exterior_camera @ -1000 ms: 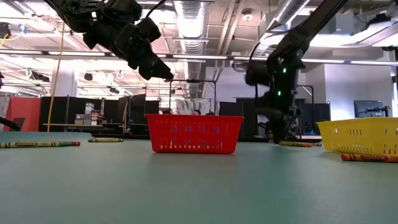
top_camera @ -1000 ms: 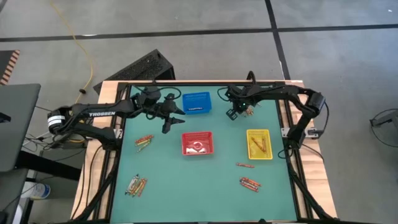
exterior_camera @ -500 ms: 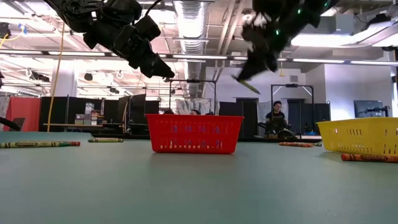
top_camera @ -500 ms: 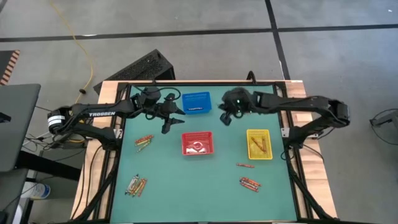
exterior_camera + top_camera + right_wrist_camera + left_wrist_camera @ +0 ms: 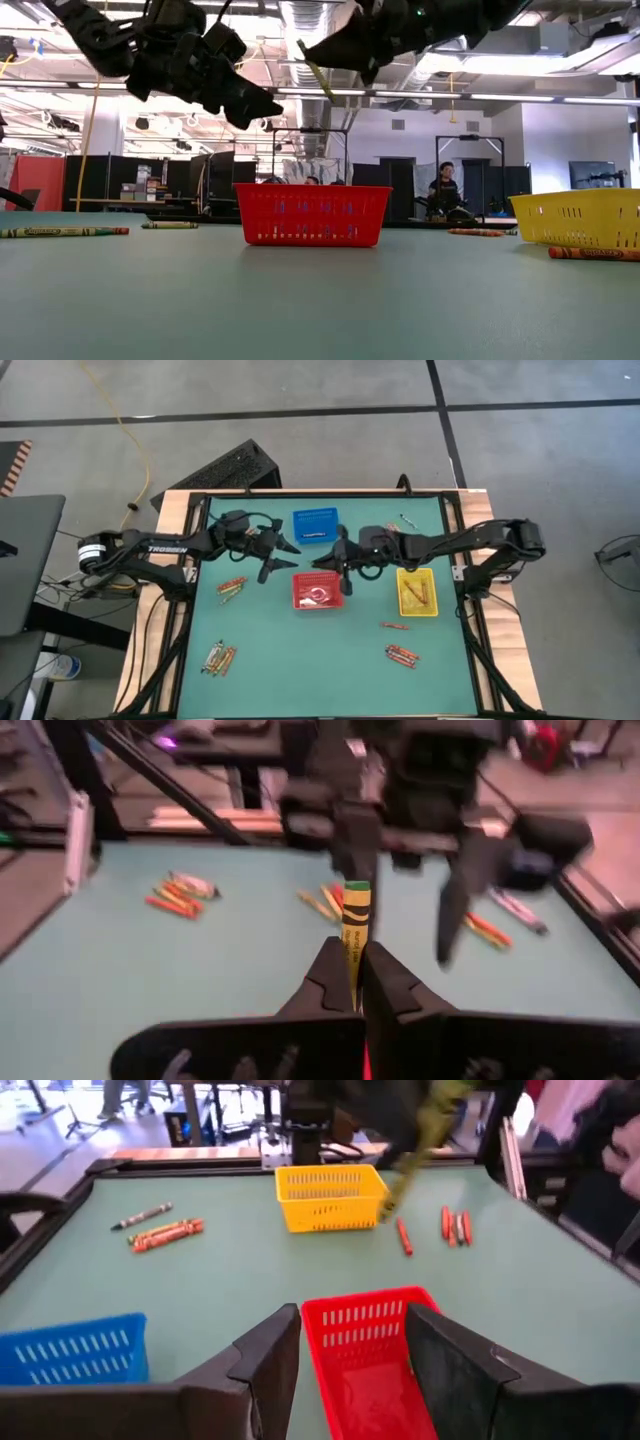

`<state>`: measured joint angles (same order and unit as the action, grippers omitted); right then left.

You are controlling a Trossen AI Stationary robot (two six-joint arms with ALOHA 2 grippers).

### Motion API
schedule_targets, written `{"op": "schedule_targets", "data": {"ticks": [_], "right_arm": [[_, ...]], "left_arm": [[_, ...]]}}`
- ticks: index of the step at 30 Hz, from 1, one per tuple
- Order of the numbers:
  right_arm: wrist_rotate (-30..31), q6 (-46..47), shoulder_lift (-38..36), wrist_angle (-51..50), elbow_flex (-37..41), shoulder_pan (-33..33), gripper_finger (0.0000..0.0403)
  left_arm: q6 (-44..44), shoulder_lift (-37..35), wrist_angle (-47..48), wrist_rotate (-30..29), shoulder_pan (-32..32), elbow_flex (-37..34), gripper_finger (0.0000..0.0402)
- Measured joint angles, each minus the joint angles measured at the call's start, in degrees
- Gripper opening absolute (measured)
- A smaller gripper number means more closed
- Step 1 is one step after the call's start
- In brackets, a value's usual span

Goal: Sort crayons
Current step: Put the green crayon into the red bin

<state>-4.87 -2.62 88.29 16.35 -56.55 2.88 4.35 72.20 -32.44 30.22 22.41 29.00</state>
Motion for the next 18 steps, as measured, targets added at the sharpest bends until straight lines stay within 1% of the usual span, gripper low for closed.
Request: {"op": "schedule_targets", "data": {"ticks": [2, 5, 14, 18], "right_arm": [[-1.6, 0.5, 1.5, 2.1, 0.0, -0.4, 0.0004], [-3.3, 1.1, 3.3, 1.6, 0.0, -0.9, 0.0004], [-3.2, 1.0, 10.3, 0.0, 0.0, -4.6, 0.0004], [-1.4, 0.6, 12.4, -3.0, 0.0, -5.0, 0.0004]], "left_arm": [[-1.8, -0.1, -1.7, -0.1, -0.2, -1.1, 0.0171], [-3.3, -0.1, -1.4, -0.5, -0.7, -2.4, 0.0171], [-4.6, -0.1, 0.4, -5.4, -2.1, -3.1, 0.0171], [-4.9, -0.1, 0.5, -5.6, -2.0, -3.1, 0.0171]]}}
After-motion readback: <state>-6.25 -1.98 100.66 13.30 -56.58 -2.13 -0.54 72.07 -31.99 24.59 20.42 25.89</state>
